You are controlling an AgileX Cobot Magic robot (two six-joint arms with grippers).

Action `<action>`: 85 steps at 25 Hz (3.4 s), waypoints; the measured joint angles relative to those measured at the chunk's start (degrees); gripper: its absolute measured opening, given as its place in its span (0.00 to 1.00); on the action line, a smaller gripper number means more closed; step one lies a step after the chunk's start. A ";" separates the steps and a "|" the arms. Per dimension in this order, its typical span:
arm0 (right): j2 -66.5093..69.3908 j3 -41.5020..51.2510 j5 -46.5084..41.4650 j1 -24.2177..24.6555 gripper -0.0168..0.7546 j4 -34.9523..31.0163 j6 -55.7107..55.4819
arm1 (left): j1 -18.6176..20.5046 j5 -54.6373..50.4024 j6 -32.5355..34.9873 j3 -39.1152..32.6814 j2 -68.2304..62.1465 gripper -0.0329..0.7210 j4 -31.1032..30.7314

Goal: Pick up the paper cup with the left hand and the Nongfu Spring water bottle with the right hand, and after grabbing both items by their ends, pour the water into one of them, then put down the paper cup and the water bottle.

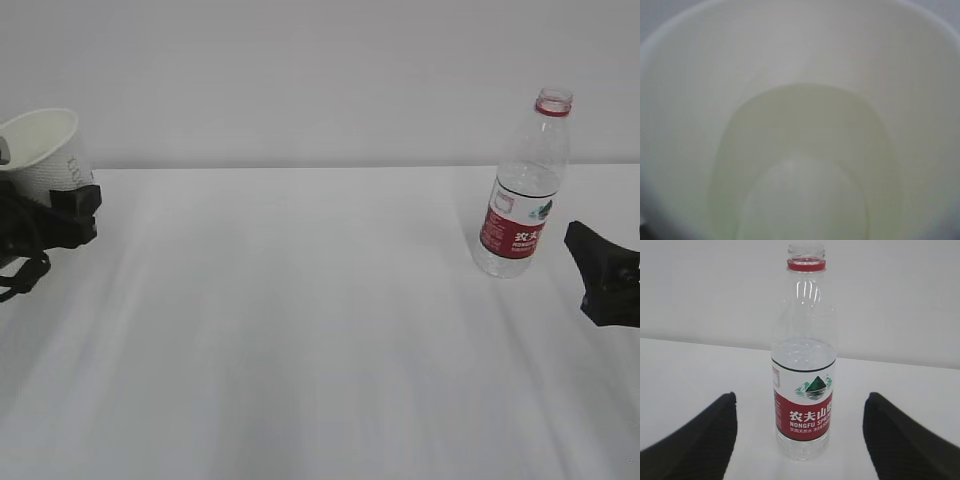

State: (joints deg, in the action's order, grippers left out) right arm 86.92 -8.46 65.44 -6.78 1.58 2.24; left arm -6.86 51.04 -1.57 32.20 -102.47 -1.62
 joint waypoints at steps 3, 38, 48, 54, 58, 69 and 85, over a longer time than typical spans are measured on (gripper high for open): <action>0.00 0.00 0.00 0.00 0.79 0.00 0.00 | 0.00 2.30 0.00 0.00 -1.72 0.71 0.00; 0.00 0.00 0.11 0.00 0.78 0.13 -0.37 | 0.00 12.44 0.00 0.35 -16.47 0.71 2.15; 0.00 0.00 0.11 0.00 0.78 0.37 -0.94 | 0.00 12.46 0.00 0.35 -16.47 0.71 4.71; 0.00 0.00 0.11 0.00 0.78 0.46 -1.03 | 0.00 12.56 0.00 2.37 -16.98 0.71 4.93; 0.00 0.00 0.11 0.00 0.78 0.46 -1.03 | 0.00 12.56 0.00 4.50 -18.71 0.71 4.93; 0.00 0.12 0.11 0.00 0.78 0.70 -1.07 | 0.00 15.65 0.00 7.36 -23.40 0.71 4.93; 0.00 0.12 0.11 0.00 0.78 2.38 -1.07 | 0.00 18.37 0.00 7.79 -25.31 0.71 4.58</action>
State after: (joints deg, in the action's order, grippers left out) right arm 86.92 -8.34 65.55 -6.78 3.95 1.17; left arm -6.86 69.41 -1.57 39.99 -127.78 2.96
